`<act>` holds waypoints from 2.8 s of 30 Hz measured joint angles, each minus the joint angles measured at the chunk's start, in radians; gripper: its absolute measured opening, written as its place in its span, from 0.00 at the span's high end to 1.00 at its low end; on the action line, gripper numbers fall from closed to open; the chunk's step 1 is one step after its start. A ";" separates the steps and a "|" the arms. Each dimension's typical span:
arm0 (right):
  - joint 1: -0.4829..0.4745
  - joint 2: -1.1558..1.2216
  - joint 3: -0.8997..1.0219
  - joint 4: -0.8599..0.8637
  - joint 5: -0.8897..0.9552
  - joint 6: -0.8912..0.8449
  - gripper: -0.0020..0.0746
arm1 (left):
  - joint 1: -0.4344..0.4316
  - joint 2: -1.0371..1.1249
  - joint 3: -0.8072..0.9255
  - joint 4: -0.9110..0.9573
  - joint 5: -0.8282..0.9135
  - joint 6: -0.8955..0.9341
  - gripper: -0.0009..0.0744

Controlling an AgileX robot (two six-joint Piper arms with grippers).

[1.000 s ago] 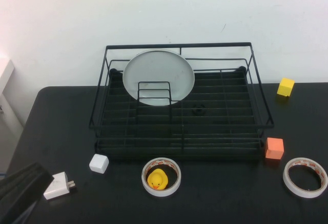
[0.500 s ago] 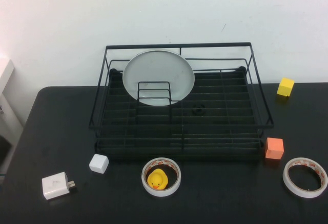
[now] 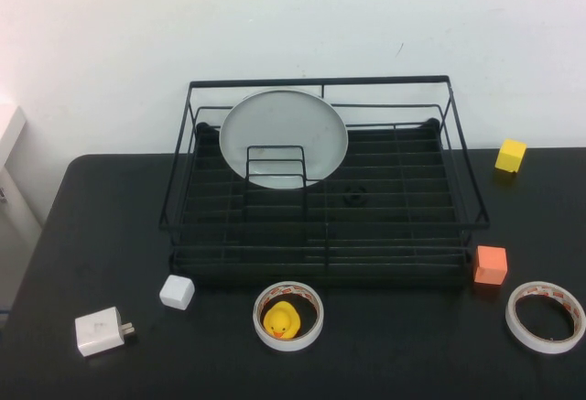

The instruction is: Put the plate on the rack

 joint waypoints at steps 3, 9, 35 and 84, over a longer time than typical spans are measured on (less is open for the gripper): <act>0.000 0.000 0.000 0.000 0.000 0.000 0.98 | 0.000 -0.037 0.048 0.121 -0.003 -0.094 0.99; 0.000 0.000 0.000 0.000 0.000 0.000 0.98 | 0.000 -0.133 0.223 0.242 -0.133 -0.142 0.99; 0.000 0.000 0.000 0.000 0.000 0.000 0.98 | 0.000 -0.204 0.374 0.303 0.035 -0.265 0.99; 0.000 0.000 0.000 0.000 0.000 0.002 0.98 | 0.055 -0.204 0.374 0.282 0.041 -0.184 0.99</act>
